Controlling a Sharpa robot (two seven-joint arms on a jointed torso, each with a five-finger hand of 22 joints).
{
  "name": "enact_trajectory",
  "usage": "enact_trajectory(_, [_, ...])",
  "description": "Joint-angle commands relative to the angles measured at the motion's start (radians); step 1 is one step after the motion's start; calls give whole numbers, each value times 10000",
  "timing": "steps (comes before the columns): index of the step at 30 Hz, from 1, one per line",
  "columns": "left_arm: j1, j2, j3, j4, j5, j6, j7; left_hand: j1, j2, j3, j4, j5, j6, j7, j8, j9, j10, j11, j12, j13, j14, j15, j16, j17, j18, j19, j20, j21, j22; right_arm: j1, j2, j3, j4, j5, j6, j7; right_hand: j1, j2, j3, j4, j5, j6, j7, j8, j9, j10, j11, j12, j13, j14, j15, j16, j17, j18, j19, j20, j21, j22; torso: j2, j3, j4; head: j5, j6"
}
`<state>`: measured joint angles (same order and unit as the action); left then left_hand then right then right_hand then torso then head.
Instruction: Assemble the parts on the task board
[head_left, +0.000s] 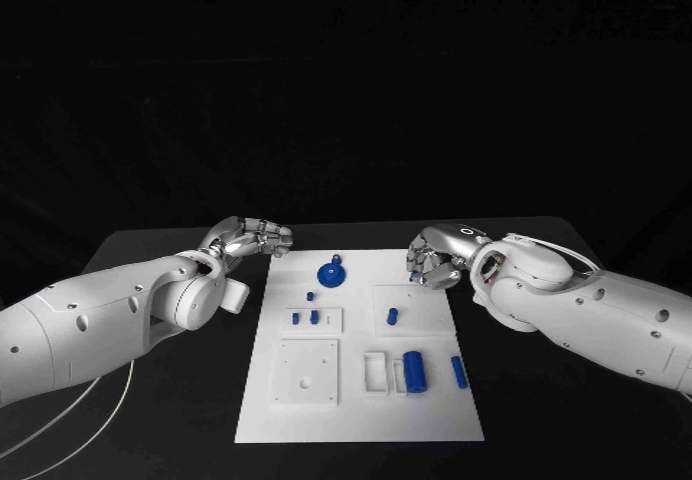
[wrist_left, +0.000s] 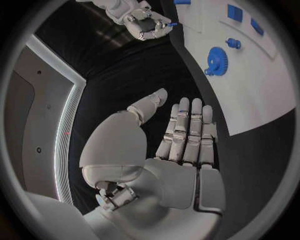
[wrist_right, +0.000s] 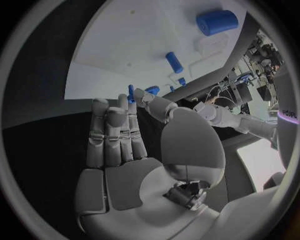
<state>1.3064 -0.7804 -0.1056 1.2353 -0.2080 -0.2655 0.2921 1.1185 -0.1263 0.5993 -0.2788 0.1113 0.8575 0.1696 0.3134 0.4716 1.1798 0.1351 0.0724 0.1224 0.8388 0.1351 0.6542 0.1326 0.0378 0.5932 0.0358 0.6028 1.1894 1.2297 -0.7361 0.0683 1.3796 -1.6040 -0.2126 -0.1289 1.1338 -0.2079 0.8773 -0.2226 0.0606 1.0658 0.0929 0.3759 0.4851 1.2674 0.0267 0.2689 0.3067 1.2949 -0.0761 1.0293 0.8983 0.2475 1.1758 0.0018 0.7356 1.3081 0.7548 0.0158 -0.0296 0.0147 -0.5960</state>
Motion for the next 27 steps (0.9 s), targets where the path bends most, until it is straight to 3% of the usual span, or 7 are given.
enact_trajectory(1, [16, 62, 10, -33, 156, -14, 145, -40, 41, -54, -30, 33, -87, -16, 49, 8, -92, 4, -35, -13, -1, 90, -68, 15, 130, 3, 67, -65, 16, 18, -37, 25, 146, 988, 174, 192, -32, 155, -14, -74, 101, 40, 29, 26, 38, 207, 13, -56, 14, -27, -65, 28, 13, 143, 13, -28, 46, 174, 1, -6, 6, 30, 34])
enact_trajectory(8, [16, 201, 10, -165, 271, -93, 197, -39, 42, -54, -30, 33, -88, -16, 49, 8, -94, 5, -35, -15, -2, 92, -77, 18, 130, 1, 68, -68, 17, 12, 245, 28, 645, 1106, -102, 385, -58, 185, -38, -104, 124, 32, 31, 21, 52, 204, 15, -74, 33, -32, -63, 23, 15, 143, 5, -34, 52, 172, -14, -28, 2, 227, 102])
enact_trajectory(11, [19, 361, 10, -350, 347, -159, 247, -39, 44, -54, -29, 33, -89, -15, 50, 8, -95, 6, -34, -16, -1, 92, -81, 20, 131, 1, 70, -70, 18, -51, 552, 26, 862, 894, -168, 445, -65, 208, -45, -127, 133, 21, 33, 14, 59, 197, 17, -88, 44, -37, -61, 17, 14, 143, -1, -37, 52, 170, -33, -39, 12, 390, 127])
enact_trajectory(17, [45, 602, 10, -670, 459, -219, 282, -39, 47, -54, -28, 33, -89, -14, 51, 9, -95, 6, -32, -18, 1, 93, -88, 23, 131, 1, 71, -73, 20, -236, 1006, 7, 1192, 101, -200, 454, -73, 233, -56, -156, 134, 14, 36, 9, 69, 194, 20, -102, 57, -41, -59, 10, 12, 143, -4, -40, 57, 168, -119, -98, 30, 736, 71])
enact_trajectory(19, [55, 668, 10, -763, 497, -251, 298, -36, 49, -52, -28, 33, -87, -14, 53, 10, -95, 6, -31, -18, 0, 94, -93, 25, 132, 1, 72, -75, 20, -271, 1142, -60, 1260, -166, -189, 443, -76, 236, -60, -164, 131, 13, 36, 8, 71, 194, 20, -105, 60, -40, -58, 9, 12, 143, -4, -41, 58, 168, -144, -112, 31, 893, 25])
enact_trajectory(24, [74, 812, 10, -952, 548, -273, 311, -34, 52, -51, -28, 33, -85, -13, 56, 11, -94, 5, -29, -19, -1, 96, -102, 28, 132, 0, 74, -79, 21, -341, 1426, -437, 1462, -1003, -196, 416, -77, 242, -63, -179, 123, 13, 36, 7, 76, 196, 20, -109, 67, -41, -59, 8, 12, 143, -6, -43, 60, 168, -192, -151, 36, 1196, -32])
enact_trajectory(27, [82, 869, 10, -982, 551, -286, 308, -34, 55, -52, -27, 32, -83, -13, 58, 12, -94, 5, -27, -20, -2, 98, -110, 30, 132, -1, 76, -82, 22, -381, 1582, -767, 1505, -1414, -150, 363, -71, 243, -61, -208, 102, 16, 34, 7, 86, 198, 18, -118, 78, -39, -60, 5, 12, 143, -9, -45, 63, 167, -209, -174, 35, 1320, -100])
